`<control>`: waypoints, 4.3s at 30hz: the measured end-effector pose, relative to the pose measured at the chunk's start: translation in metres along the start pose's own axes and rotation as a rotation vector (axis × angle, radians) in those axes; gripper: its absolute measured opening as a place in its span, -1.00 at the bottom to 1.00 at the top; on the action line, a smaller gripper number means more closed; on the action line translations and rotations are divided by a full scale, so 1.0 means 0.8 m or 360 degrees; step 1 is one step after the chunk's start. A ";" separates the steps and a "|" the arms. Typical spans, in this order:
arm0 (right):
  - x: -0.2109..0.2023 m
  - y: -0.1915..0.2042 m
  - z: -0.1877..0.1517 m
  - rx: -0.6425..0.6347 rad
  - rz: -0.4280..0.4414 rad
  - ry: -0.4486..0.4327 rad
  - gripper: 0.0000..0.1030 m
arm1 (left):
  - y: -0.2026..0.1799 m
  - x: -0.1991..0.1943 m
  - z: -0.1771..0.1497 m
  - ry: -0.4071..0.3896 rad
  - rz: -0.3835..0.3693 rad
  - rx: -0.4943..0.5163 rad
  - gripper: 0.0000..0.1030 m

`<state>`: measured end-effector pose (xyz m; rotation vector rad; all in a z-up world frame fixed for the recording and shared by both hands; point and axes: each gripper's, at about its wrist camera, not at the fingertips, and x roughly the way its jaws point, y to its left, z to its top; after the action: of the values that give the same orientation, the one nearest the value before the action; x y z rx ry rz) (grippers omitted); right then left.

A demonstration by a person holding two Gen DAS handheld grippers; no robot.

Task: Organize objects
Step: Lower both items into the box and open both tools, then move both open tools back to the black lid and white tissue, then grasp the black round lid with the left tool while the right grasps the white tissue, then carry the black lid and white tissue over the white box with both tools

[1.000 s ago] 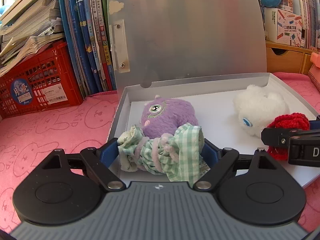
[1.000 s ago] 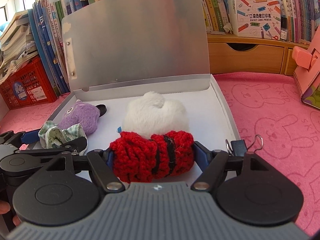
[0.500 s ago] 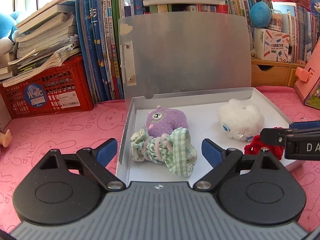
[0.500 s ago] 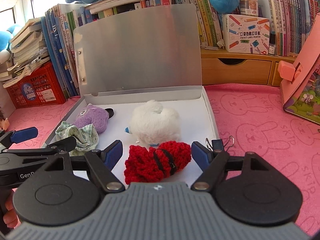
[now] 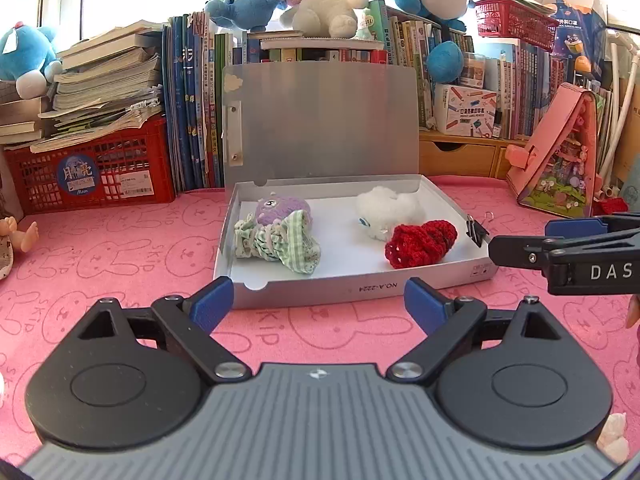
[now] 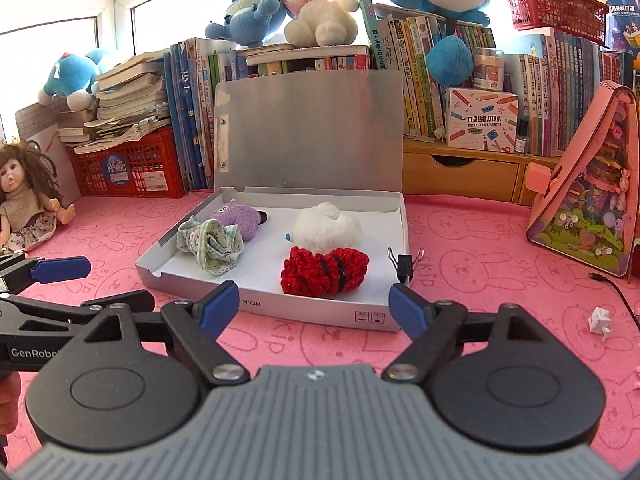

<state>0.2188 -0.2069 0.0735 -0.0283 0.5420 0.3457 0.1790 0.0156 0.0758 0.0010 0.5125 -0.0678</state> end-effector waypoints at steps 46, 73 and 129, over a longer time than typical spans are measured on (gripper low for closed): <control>-0.116 0.029 -0.212 -0.0022 -0.0222 -0.0037 0.78 | -0.035 -0.131 -0.216 -0.0029 0.0056 0.0054 0.99; -0.121 0.034 -0.201 0.0009 -0.0231 -0.0047 -0.14 | -0.030 -0.152 -0.207 0.0022 0.0087 0.0017 -0.24; 0.011 -0.038 0.033 0.0248 -0.0107 -0.0086 -0.25 | 0.019 0.002 0.037 -0.0205 0.0096 -0.0116 -0.27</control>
<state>0.2496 -0.2299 0.0898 0.1126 0.5122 0.2371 0.1959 0.0302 0.1006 -0.0588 0.3855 0.0096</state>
